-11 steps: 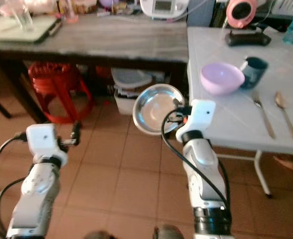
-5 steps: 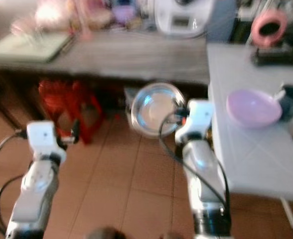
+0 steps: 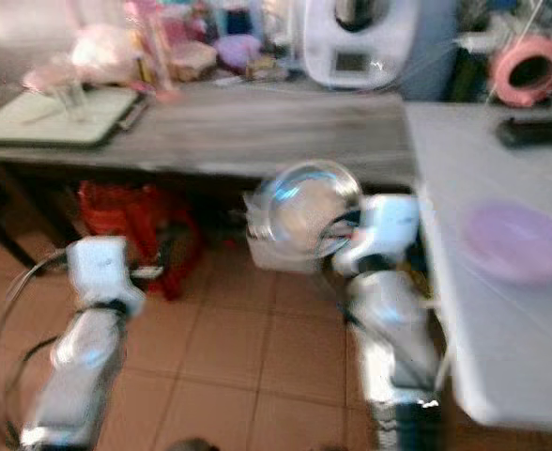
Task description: Setting the table
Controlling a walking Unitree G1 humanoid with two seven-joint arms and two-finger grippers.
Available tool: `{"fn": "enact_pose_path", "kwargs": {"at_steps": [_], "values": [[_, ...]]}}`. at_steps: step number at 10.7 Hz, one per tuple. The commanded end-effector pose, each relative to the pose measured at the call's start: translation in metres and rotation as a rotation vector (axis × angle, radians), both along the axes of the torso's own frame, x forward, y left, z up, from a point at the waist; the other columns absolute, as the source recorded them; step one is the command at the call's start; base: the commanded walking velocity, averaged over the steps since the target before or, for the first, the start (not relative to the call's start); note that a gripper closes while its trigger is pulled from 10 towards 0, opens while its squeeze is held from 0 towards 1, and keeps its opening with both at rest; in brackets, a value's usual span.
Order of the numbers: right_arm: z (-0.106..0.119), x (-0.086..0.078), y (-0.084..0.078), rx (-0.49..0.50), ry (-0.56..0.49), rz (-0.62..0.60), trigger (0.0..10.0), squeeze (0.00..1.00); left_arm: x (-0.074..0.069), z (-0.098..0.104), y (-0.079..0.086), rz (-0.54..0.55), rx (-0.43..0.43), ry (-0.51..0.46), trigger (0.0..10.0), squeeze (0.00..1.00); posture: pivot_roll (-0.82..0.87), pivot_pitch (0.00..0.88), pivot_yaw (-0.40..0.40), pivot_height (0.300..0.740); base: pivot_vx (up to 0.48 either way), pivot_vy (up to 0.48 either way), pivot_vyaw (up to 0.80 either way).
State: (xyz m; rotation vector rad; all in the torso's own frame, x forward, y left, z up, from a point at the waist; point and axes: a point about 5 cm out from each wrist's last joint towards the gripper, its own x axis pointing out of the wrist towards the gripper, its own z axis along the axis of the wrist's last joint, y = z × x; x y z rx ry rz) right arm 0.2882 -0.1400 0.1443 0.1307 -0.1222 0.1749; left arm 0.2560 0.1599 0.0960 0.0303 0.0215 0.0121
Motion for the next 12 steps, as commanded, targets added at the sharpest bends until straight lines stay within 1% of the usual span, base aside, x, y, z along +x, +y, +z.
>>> {"fn": "enact_pose_path", "kwargs": {"at_steps": [1,3,6,8,9,10,11,12], "values": [[0.007,0.003,-0.010,-0.003,-0.024,-0.034,0.0,0.00,0.003,0.007,-0.010,-0.032,-0.007,-0.033,10.0,0.00,-0.01,0.004,0.058,0.740,0.480,0.000,0.00],[0.010,0.008,-0.013,0.002,-0.027,-0.062,0.0,0.00,0.009,0.018,-0.011,-0.062,0.009,-0.076,10.0,0.00,0.00,0.019,0.057,0.740,0.480,0.000,0.00],[0.012,0.014,-0.018,0.013,-0.020,-0.107,0.0,0.00,0.009,0.025,-0.013,-0.072,0.007,-0.092,10.0,0.00,0.01,0.070,0.054,0.740,0.480,0.000,0.00],[0.018,0.019,-0.023,0.016,-0.026,-0.137,0.0,0.00,0.007,0.033,-0.016,-0.073,0.010,-0.117,10.0,0.00,0.02,0.105,0.051,0.740,0.480,0.000,0.00],[0.014,0.020,-0.028,0.023,-0.001,-0.182,0.0,0.00,0.004,0.030,-0.016,-0.069,0.005,-0.108,10.0,0.00,0.02,0.108,0.050,0.740,0.480,0.000,0.00],[0.008,0.021,-0.031,0.051,0.042,-0.220,0.0,0.00,0.002,0.028,-0.016,-0.074,0.002,-0.097,10.0,0.00,0.03,0.103,0.053,0.740,0.480,0.000,0.00],[0.002,0.022,-0.034,0.047,0.073,-0.248,0.0,0.00,0.000,0.026,-0.017,-0.075,-0.009,-0.081,10.0,0.00,0.03,0.100,0.056,0.740,0.480,0.000,0.00],[-0.001,0.022,-0.034,0.061,0.091,-0.253,0.0,0.00,-0.001,0.022,-0.016,-0.067,-0.007,-0.061,10.0,0.00,0.03,0.100,0.057,0.740,0.000,0.000,0.00]]}}
